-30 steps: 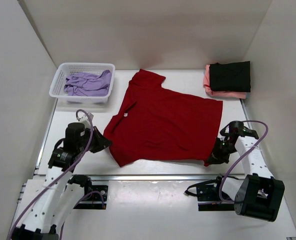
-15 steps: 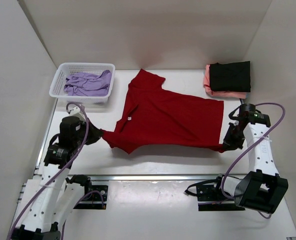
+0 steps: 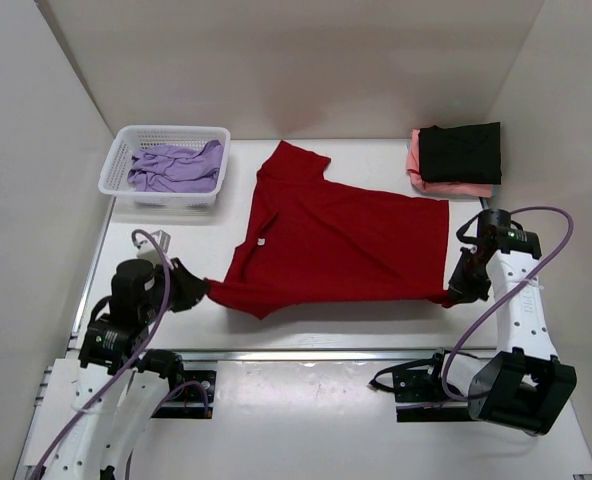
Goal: Fold and stack the t-shirts
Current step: Flatten out the tshirt
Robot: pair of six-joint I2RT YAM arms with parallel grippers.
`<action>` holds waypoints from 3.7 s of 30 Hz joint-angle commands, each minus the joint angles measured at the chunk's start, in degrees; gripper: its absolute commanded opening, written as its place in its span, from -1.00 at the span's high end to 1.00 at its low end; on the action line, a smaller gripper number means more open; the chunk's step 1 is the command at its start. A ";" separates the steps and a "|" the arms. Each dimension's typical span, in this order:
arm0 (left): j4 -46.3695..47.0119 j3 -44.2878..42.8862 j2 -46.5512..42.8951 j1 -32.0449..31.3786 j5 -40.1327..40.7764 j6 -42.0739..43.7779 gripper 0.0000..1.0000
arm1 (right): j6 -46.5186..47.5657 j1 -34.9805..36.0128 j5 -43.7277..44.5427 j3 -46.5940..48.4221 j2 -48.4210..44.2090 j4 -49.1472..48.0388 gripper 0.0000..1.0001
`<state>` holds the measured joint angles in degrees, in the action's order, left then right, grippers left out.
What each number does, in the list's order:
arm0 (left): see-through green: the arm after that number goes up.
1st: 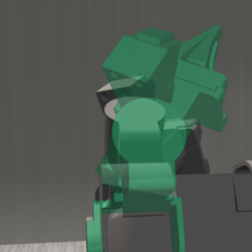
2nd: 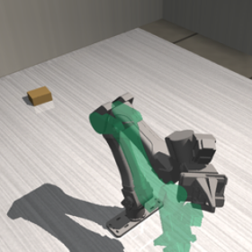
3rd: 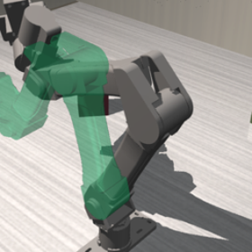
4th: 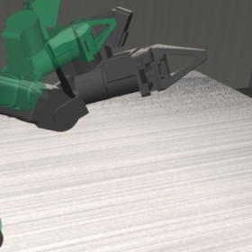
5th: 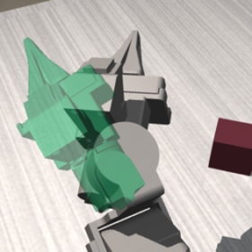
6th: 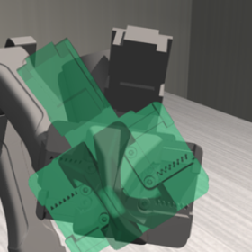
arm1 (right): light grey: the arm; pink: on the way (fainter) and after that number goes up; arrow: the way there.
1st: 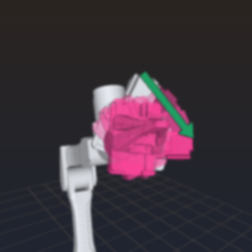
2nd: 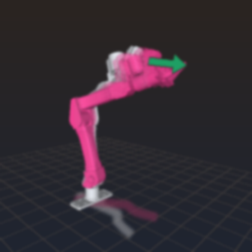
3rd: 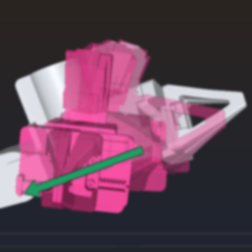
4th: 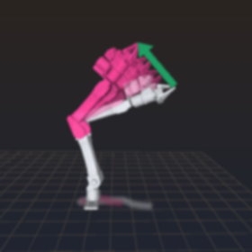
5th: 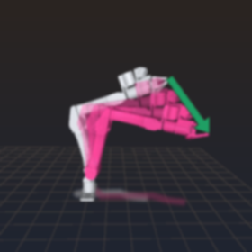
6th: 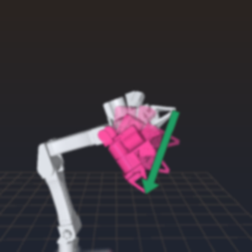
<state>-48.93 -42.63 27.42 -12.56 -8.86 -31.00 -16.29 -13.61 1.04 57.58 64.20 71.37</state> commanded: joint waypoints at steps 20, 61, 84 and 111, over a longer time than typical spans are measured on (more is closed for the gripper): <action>39.51 6.72 32.64 -4.14 -1.25 -0.23 0.73 | 0.29 3.94 -11.49 -11.70 -2.25 -5.27 1.00; 34.42 -44.65 92.29 -8.19 16.77 11.66 0.75 | -0.32 6.14 -14.66 -7.40 9.36 -11.69 1.00; 42.86 -42.62 86.83 -4.74 2.80 7.62 0.69 | -0.49 6.40 -15.19 -7.66 9.89 -12.40 1.00; 35.13 -39.90 90.53 -4.23 14.40 9.56 0.67 | 0.13 4.55 -15.45 -9.42 8.39 -11.87 1.00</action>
<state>-12.67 -83.20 121.38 -18.57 2.68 -20.64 -16.34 -9.04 -13.89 48.34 73.73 59.66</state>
